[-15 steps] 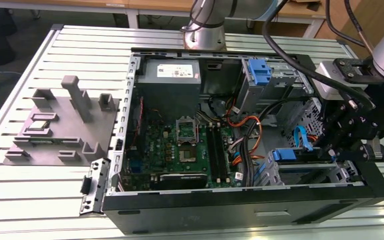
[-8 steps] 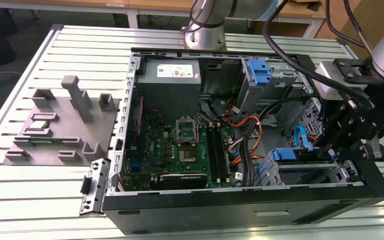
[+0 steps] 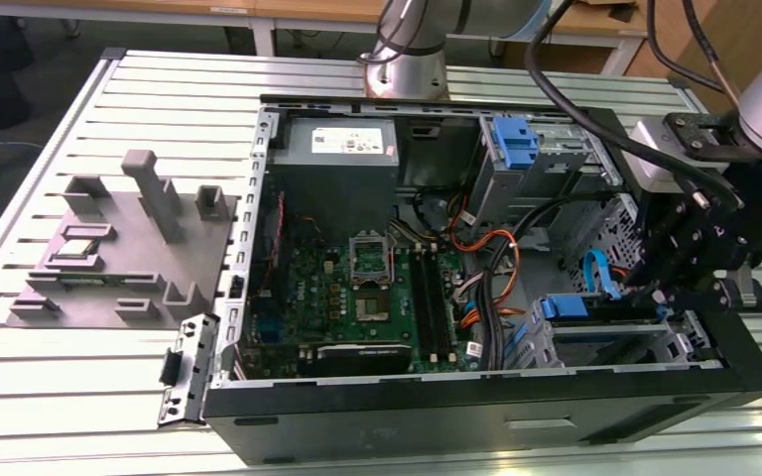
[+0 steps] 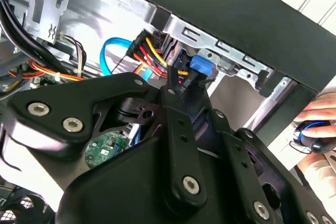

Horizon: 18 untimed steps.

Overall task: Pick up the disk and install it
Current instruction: 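Insert the second disk wire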

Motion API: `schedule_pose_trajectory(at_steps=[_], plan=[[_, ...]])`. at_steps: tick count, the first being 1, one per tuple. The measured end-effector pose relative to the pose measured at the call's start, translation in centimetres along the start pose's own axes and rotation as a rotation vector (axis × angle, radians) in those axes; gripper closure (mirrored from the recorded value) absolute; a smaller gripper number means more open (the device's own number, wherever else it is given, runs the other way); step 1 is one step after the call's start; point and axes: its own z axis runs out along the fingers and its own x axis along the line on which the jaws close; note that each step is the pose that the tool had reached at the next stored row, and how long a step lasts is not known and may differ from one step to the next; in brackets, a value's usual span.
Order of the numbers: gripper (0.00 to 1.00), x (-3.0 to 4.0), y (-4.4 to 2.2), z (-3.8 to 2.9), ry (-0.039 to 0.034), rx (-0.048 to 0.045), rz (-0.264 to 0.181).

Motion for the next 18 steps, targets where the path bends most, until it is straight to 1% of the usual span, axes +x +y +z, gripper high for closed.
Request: schedule_pose_trajectory(at_steps=[4, 10, 12, 13, 14, 15, 18], plan=[[0.7, -0.2, -0.13, 0.07, -0.0002, -0.0005, 0.0], [0.7, -0.22, -0.15, 0.07, 0.0, -0.0004, 0.0], [0.72, -0.23, -0.16, 0.07, 0.0001, -0.0005, 0.0], [0.78, -0.23, -0.16, 0.07, 0.0003, -0.0004, 0.0], [0.78, -0.23, -0.16, 0.06, 0.0004, -0.0005, 0.0], [0.83, -0.24, -0.17, 0.07, 0.0003, -0.0004, 0.0], [0.83, -0.24, -0.17, 0.06, -0.0002, -0.0005, 0.0]])
